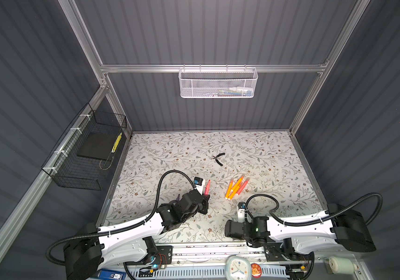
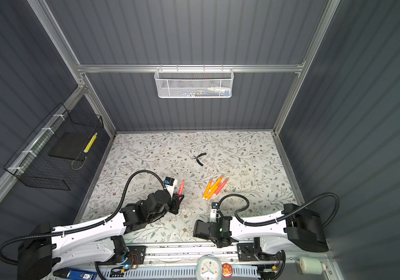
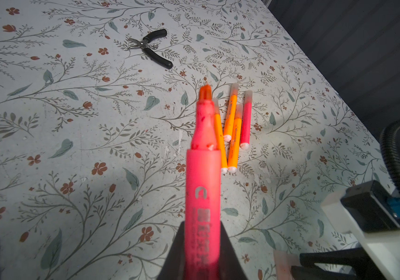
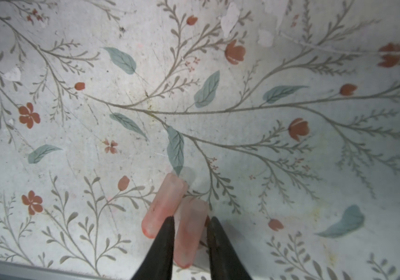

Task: Insert the pens into the pen caps
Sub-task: 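Close the right gripper on one translucent pink cap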

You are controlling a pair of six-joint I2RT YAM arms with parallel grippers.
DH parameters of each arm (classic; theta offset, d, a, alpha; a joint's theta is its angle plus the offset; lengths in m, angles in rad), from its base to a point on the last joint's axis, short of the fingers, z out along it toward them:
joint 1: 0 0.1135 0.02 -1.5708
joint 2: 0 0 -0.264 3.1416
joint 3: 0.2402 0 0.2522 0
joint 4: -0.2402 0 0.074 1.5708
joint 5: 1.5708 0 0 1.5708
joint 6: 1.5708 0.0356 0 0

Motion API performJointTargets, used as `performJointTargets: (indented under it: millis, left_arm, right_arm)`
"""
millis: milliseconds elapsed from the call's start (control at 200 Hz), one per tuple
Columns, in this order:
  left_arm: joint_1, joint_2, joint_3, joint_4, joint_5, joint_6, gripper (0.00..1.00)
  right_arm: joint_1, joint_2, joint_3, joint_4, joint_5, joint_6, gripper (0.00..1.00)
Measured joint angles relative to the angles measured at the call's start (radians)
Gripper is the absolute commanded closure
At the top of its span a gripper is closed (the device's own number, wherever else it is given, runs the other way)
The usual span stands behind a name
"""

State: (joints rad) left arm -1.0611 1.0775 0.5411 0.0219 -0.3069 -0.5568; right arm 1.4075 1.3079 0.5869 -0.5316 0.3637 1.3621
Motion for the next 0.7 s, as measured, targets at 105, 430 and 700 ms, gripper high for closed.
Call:
performJointTargets:
  millis: [105,430,700]
  left_arm:
    - [0.0,0.0,0.0,0.0,0.0,0.0,1.0]
    - [-0.001,0.0,0.0,0.0,0.0,0.0,1.0]
    - [-0.001,0.0,0.0,0.0,0.0,0.0,1.0]
  right_arm:
    - [0.0,0.017,0.003,-0.003,0.0,0.003,0.72]
    - [0.0,0.083,0.034,-0.016,0.01,0.016,0.69]
    - [0.0,0.09,0.034,0.006,0.029,0.019,0.66]
